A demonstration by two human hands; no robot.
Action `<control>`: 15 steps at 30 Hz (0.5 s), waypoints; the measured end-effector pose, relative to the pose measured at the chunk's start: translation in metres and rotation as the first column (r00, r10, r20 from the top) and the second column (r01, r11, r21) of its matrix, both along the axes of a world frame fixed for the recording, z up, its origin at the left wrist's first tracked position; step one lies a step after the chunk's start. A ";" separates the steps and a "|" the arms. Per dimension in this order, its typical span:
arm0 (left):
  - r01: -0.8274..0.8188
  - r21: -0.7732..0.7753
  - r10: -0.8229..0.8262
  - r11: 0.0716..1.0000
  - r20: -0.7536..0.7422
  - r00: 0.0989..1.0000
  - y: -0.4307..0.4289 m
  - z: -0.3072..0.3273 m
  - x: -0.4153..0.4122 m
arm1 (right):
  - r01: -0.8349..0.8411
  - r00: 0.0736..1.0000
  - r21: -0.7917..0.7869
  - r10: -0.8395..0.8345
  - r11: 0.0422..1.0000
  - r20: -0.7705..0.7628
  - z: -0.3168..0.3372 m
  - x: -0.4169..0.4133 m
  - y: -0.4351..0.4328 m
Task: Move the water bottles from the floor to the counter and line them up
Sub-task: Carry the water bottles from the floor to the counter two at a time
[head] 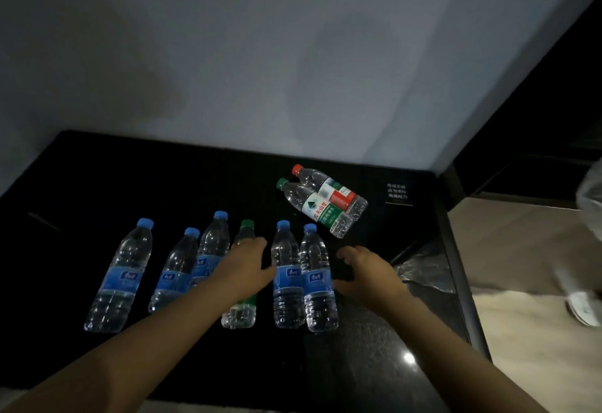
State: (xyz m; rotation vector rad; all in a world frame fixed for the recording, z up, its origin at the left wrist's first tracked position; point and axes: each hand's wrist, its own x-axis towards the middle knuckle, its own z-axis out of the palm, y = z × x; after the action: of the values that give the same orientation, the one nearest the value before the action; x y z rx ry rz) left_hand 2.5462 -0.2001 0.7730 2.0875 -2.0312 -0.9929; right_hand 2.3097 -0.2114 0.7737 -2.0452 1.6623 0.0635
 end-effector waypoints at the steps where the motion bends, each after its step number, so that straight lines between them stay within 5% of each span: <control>1: 0.053 -0.006 -0.052 0.999 0.005 0.999 0.001 0.009 -0.002 | -0.011 1.000 -0.013 0.010 1.000 -0.026 0.010 -0.002 0.007; 7: 0.318 -0.146 -0.322 0.937 -0.007 0.947 0.004 0.063 -0.036 | 0.019 0.988 -0.094 -0.033 0.995 -0.150 0.074 -0.033 0.049; 15: 0.627 -0.249 -0.631 0.738 0.074 0.772 0.018 0.118 -0.114 | 0.130 0.939 -0.234 -0.195 0.964 -0.285 0.135 -0.093 0.116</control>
State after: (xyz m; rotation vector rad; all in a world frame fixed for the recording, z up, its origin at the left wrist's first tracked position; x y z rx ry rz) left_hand 2.4326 -0.1824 0.8915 1.2535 -2.7568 -0.7165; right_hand 2.2172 -0.0952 0.9090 -2.1259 2.1060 0.1597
